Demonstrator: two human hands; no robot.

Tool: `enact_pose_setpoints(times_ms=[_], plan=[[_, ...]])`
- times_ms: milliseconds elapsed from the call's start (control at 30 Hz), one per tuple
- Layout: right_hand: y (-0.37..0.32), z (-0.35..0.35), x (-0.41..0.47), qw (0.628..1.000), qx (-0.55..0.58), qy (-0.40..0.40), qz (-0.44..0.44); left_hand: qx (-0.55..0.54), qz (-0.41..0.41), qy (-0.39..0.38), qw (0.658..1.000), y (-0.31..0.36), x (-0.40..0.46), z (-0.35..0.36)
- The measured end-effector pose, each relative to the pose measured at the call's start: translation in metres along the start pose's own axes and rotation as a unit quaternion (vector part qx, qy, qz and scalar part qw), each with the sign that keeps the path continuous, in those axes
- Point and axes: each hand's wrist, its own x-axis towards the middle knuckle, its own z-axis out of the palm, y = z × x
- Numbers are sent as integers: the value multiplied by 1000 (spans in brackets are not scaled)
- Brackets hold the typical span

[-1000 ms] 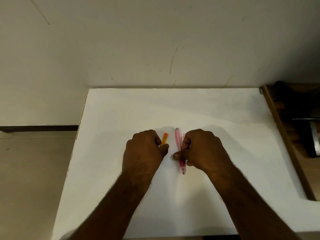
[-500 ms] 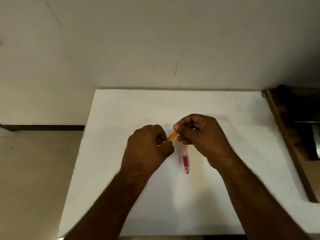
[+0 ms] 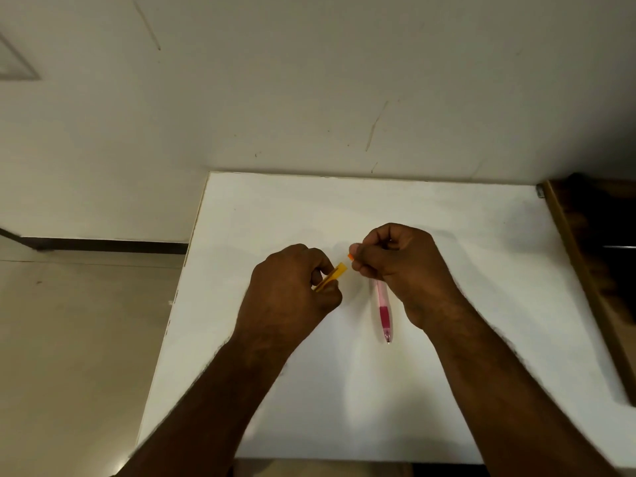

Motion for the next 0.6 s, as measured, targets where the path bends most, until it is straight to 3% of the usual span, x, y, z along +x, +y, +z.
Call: enact_pose_setpoints(times_ms=[133, 200, 300, 433, 500, 533, 600], plan=[[4, 2, -2, 999, -23, 33, -31, -16, -4, 17, 1000, -5, -4, -7], [11, 11, -6, 985, -156, 21, -65, -19, -1, 29, 999, -7, -5, -10], [19, 24, -12, 932, -346, 17, -109, -26, 2, 31, 999, -6, -4, -12], [19, 28, -13, 901, -416, 27, -118, -33, 1, 17, 999, -3, -3, -12], [18, 25, -12, 906, -403, 32, -122, -31, -1, 15, 999, -2, -2, -11], [17, 22, -9, 927, -354, 39, -114, -28, -1, 15, 999, -2, -1, -11], [13, 11, -4, 984, -166, 30, -62, -25, -1, 13, 1000, 0, 1, -11]])
